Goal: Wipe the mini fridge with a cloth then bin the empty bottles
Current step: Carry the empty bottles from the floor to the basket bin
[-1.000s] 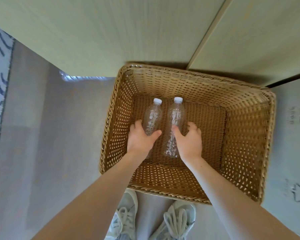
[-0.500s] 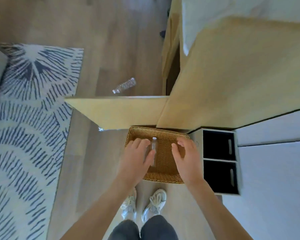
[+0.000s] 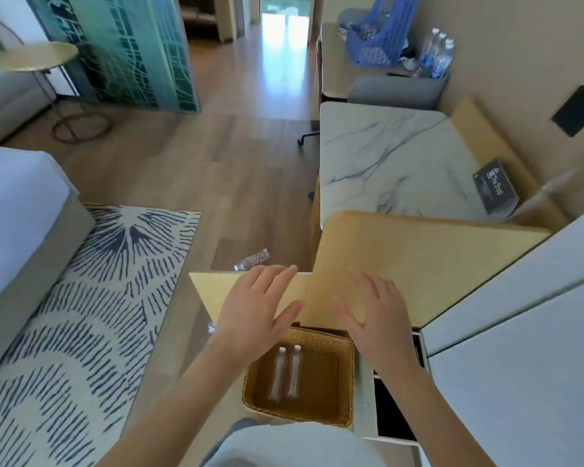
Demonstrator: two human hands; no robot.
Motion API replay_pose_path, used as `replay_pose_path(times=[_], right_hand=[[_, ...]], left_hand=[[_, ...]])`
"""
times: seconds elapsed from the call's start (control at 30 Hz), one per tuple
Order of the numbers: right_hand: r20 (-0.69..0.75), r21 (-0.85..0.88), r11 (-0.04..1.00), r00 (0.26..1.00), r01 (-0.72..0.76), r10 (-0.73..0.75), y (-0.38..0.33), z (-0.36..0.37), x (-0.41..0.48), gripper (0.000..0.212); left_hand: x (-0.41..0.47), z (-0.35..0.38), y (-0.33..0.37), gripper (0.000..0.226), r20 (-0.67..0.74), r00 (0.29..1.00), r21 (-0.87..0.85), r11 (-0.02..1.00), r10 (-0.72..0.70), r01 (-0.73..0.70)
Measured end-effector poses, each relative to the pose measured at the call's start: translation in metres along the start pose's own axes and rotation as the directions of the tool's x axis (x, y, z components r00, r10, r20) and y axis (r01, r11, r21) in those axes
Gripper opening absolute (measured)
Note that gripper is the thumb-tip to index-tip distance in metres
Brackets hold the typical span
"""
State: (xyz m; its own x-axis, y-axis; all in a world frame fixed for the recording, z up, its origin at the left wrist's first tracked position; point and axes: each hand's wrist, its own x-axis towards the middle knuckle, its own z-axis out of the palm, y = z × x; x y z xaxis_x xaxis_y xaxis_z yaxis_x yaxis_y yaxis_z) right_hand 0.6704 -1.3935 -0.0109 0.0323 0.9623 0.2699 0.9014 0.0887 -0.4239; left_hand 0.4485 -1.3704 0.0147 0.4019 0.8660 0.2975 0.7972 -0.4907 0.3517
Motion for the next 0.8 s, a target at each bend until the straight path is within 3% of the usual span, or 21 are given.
replay_pose_path(times=[0.13,0.23,0.37,0.47,0.57,0.7,0.8], right_hand=[[0.09,0.051,0.997,0.995,-0.054,0.049,0.001,0.007,-0.026,0.072],[0.111,0.068,0.997,0.993,-0.045,0.037,-0.001,0.012,-0.029,0.071],[0.141,0.084,0.995,0.988,0.046,-0.058,-0.014,0.021,-0.012,0.062],[0.14,0.096,0.983,0.976,0.154,-0.167,-0.037,0.032,0.007,0.05],[0.174,0.125,0.966,0.954,0.226,-0.245,-0.073,0.046,0.024,0.051],[0.177,0.186,0.934,0.925,0.304,-0.337,-0.129,0.078,0.039,0.053],[0.19,0.214,0.924,0.914,0.318,-0.359,-0.173,0.114,0.046,0.048]], left_hand=[[-0.037,0.009,-0.003,0.058,0.18,0.968,0.036,0.985,-0.174,0.17],[-0.057,0.013,-0.007,0.061,0.209,0.936,0.035,0.958,-0.285,0.284],[-0.069,-0.001,-0.024,0.069,0.14,0.911,0.064,0.922,-0.388,0.382],[-0.079,-0.026,-0.043,0.064,0.055,0.897,0.058,0.898,-0.439,0.437],[-0.096,-0.055,-0.07,0.057,-0.066,0.88,0.038,0.88,-0.471,0.474],[-0.131,-0.086,-0.122,0.052,-0.161,0.807,0.023,0.815,-0.569,0.579],[-0.161,-0.1,-0.169,0.053,-0.151,0.762,0.009,0.77,-0.63,0.639]])
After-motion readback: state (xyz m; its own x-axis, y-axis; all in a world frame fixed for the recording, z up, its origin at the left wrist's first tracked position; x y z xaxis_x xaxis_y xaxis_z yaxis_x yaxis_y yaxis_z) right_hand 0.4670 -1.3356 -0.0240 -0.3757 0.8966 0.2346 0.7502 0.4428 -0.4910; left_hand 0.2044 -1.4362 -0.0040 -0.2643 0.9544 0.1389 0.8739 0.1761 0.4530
